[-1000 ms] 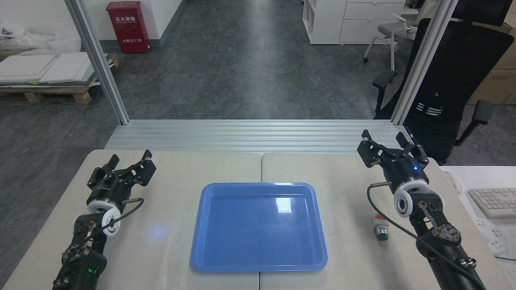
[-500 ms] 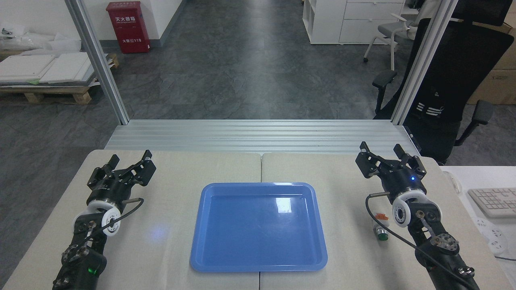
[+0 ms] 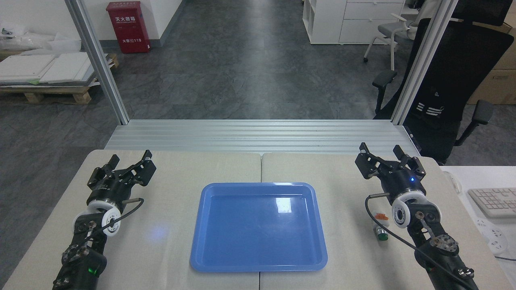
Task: Pick up switch part and place in tray
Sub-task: 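Move the right gripper down toward the small orange-and-white switch part, then lower the right gripper onto the switch part and close to grasp it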
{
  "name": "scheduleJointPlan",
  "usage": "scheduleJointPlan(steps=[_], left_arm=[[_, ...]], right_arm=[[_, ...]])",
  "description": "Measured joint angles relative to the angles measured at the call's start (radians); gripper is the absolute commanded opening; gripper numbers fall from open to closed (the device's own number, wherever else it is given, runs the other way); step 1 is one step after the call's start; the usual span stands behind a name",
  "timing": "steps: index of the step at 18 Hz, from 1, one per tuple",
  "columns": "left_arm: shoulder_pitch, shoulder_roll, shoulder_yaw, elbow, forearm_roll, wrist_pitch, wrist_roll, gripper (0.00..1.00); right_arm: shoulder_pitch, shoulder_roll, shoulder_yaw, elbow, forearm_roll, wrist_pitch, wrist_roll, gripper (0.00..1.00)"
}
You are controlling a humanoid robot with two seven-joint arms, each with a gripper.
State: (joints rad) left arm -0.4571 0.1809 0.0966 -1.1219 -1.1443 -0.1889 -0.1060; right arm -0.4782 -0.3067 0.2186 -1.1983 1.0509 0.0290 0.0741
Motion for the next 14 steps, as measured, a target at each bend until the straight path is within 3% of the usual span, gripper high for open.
scheduleJointPlan(steps=[8,14], left_arm=[[0.000,0.000,0.000,0.000,0.000,0.000,0.000,1.00],[0.000,0.000,0.000,0.000,0.000,0.001,0.000,1.00]], right_arm=[[0.016,-0.004,0.008,-0.005,0.002,0.005,0.009,0.98],[0.167,-0.046,0.042,-0.006,0.025,0.070,0.055,0.98]])
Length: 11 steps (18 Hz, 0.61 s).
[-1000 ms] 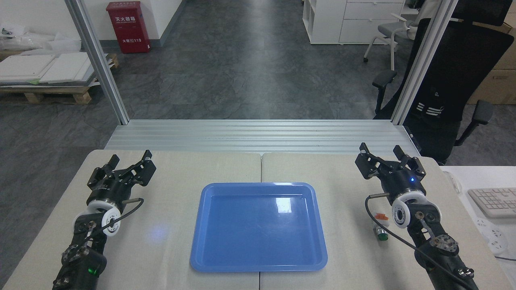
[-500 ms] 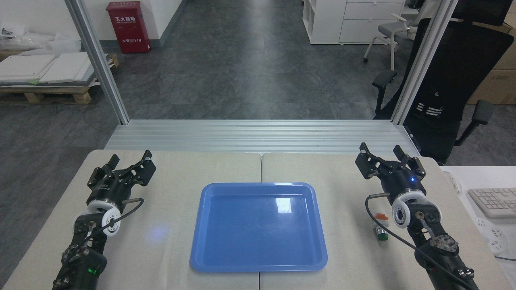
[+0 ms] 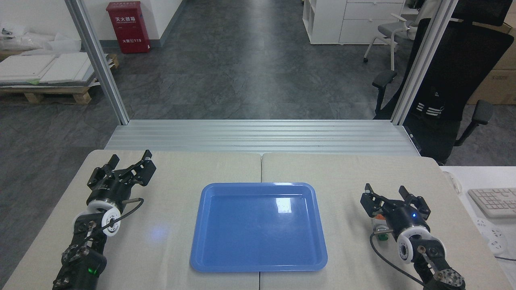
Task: Pick up switch part and place in tray
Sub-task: 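Lower the right gripper onto the switch part and close to grasp it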
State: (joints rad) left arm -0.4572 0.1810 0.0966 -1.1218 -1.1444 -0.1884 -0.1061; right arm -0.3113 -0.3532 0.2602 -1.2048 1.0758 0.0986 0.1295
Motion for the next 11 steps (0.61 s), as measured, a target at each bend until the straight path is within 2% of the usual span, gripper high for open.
scheduleJointPlan(steps=[4,10,11], left_arm=[[0.000,0.000,0.000,0.000,0.000,0.000,0.001,1.00],[0.000,0.000,0.000,0.000,0.000,0.000,0.001,1.00],[0.000,0.000,0.000,0.000,0.000,0.000,0.001,1.00]], right_arm=[[0.063,0.000,0.017,0.001,0.034,0.037,0.003,0.98],[0.078,0.006,0.039,0.014,0.073,0.056,0.004,0.98],[0.079,0.007,0.045,0.018,0.077,0.058,0.004,0.95]])
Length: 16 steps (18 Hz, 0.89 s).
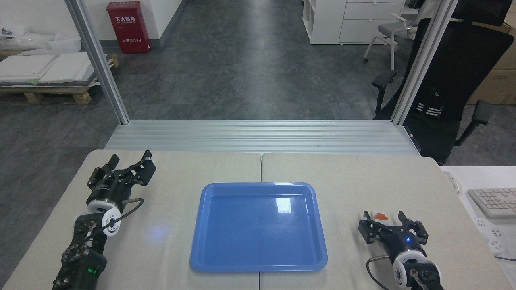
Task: Pick up switch part and place in tray
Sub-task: 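Lower the right gripper onto the switch part and close to grasp it, then lift the switch part and carry it over the blue tray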
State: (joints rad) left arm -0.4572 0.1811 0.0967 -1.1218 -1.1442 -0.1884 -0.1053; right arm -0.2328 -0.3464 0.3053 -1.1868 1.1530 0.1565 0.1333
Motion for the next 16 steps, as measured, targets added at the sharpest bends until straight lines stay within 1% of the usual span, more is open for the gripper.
scheduleJointPlan(steps=[1,2,3,5,6,7,8,10,13,15,16], left_arm=[[0.000,0.000,0.000,0.000,0.000,0.000,0.000,1.00],[0.000,0.000,0.000,0.000,0.000,0.000,0.000,1.00],[0.000,0.000,0.000,0.000,0.000,0.000,0.000,1.00],[0.000,0.000,0.000,0.000,0.000,0.000,0.000,1.00],[0.000,0.000,0.000,0.000,0.000,0.000,0.000,1.00],[0.000,0.000,0.000,0.000,0.000,0.000,0.000,1.00],[0.000,0.000,0.000,0.000,0.000,0.000,0.000,1.00],[0.000,0.000,0.000,0.000,0.000,-0.001,0.000,1.00],[0.000,0.000,0.000,0.000,0.000,-0.001,-0.001,1.00],[0.000,0.000,0.000,0.000,0.000,-0.001,-0.001,1.00],[0.000,0.000,0.000,0.000,0.000,-0.001,-0.001,1.00]], right_arm=[[0.003,0.001,0.010,0.003,0.003,0.002,0.000,0.87],[0.002,0.001,0.021,0.006,0.005,0.007,0.000,0.73],[0.003,0.001,0.042,0.011,0.006,0.024,0.000,0.53],[0.004,0.001,0.077,0.016,0.007,0.049,0.000,0.35],[0.006,0.001,0.090,0.018,0.007,0.059,0.000,0.28],[0.005,0.001,0.099,0.018,0.007,0.065,-0.001,0.23],[0.005,0.001,0.107,0.019,0.008,0.071,-0.001,0.20],[0.003,0.000,0.109,0.019,0.008,0.078,-0.001,0.18],[-0.014,0.000,0.095,0.011,0.001,0.109,0.002,0.17],[-0.053,0.020,0.077,-0.024,-0.003,0.125,0.002,0.17],[-0.088,0.046,0.073,-0.049,-0.002,0.125,0.000,0.17]])
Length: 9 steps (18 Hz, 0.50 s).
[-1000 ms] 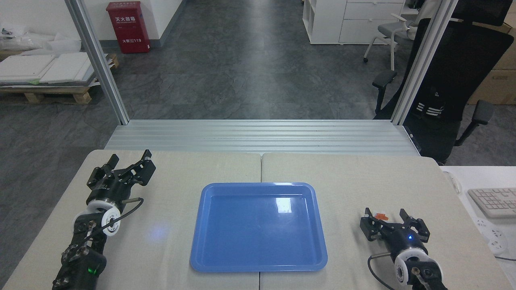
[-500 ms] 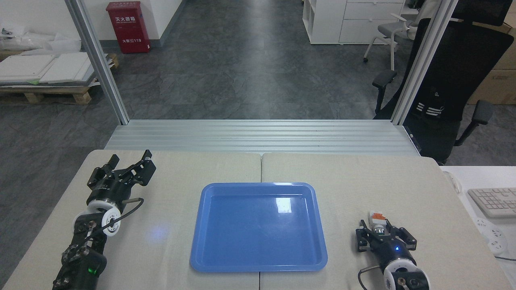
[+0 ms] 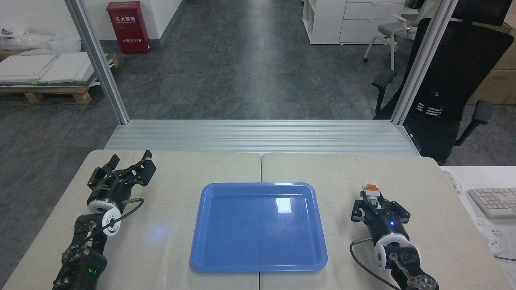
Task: Pick up switch part and place in tray
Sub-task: 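Lift the switch part and carry it over the blue tray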
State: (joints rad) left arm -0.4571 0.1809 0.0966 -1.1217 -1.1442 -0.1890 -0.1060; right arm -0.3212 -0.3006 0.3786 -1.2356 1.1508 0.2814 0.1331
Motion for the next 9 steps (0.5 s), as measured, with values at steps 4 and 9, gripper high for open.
scheduleJointPlan(steps=[4,9], left_arm=[[0.000,0.000,0.000,0.000,0.000,0.000,0.000,1.00],[0.000,0.000,0.000,0.000,0.000,0.000,0.000,1.00]], right_arm=[[-0.125,0.104,0.099,-0.041,0.042,0.017,0.091,0.17],[-0.150,0.311,0.243,-0.019,0.228,0.043,0.191,0.18]])
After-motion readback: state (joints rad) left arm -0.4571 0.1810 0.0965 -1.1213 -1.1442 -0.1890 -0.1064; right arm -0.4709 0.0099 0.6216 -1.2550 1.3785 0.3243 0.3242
